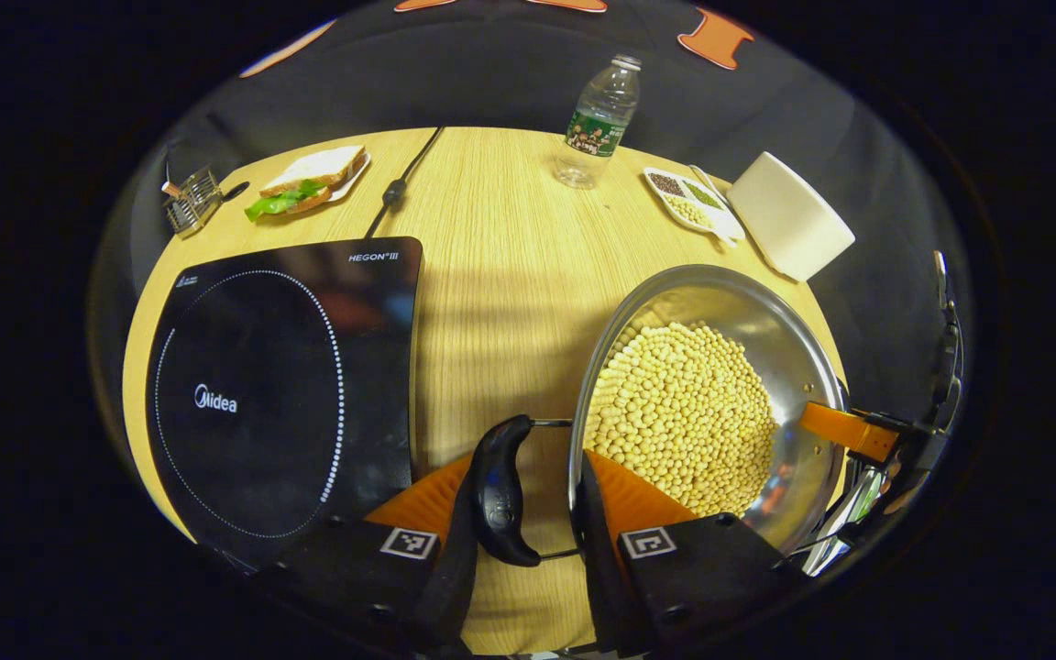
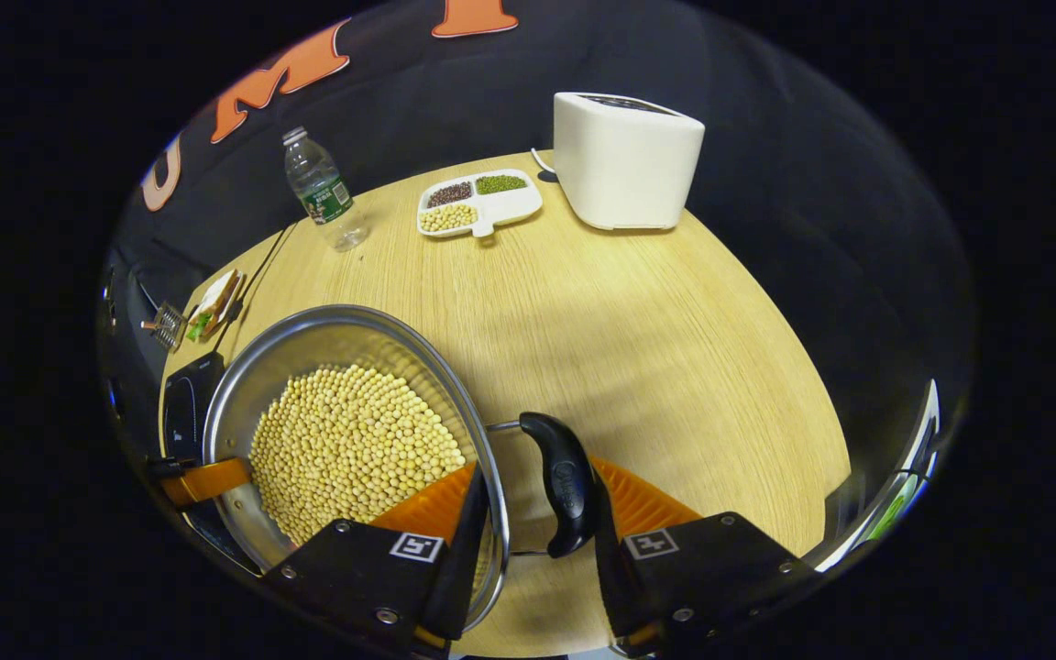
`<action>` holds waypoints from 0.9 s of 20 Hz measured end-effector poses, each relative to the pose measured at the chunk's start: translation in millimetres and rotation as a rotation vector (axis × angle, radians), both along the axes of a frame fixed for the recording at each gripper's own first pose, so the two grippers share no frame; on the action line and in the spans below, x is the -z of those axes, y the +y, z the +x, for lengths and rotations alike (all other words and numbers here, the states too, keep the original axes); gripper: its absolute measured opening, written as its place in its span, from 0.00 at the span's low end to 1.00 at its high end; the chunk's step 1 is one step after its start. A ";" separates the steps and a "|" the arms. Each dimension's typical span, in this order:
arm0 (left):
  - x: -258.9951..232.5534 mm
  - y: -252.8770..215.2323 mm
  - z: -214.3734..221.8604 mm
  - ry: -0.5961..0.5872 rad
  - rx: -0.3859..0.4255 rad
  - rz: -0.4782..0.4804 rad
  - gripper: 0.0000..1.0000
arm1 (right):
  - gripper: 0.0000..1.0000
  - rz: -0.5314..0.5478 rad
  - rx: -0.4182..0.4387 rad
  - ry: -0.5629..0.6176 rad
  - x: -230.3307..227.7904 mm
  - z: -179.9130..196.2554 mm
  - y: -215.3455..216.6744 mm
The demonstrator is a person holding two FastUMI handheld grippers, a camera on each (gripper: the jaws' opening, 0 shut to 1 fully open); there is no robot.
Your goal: First push the handle of the pot to place it horizontally, then grasp the pot with both hands and set it on the induction cooktop.
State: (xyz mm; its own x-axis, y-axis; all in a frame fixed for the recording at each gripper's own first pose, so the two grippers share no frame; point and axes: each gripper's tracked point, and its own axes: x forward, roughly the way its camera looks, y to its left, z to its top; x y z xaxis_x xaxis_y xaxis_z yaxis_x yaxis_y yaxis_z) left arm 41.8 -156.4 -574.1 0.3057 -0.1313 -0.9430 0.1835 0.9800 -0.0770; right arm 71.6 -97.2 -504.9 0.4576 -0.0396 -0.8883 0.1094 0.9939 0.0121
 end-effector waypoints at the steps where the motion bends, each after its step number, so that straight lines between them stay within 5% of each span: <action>1: -2.8 0.1 -0.2 0.008 -0.009 -0.004 0.60 | 0.57 0.001 -0.001 -0.001 -0.6 0.3 1.8; 18: -73.1 57.9 14.5 -0.097 -0.091 -0.038 0.60 | 0.57 0.048 -0.063 -0.081 -2.2 11.5 -4.0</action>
State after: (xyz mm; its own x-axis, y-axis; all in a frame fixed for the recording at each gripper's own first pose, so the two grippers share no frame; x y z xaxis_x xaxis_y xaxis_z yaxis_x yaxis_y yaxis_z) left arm 56.3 -98.5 -501.0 0.4075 -0.1334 -0.9034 0.1019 0.9897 -0.1002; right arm 83.0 -101.2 -502.6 0.5278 0.0331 -0.8487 0.0434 0.9969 0.0659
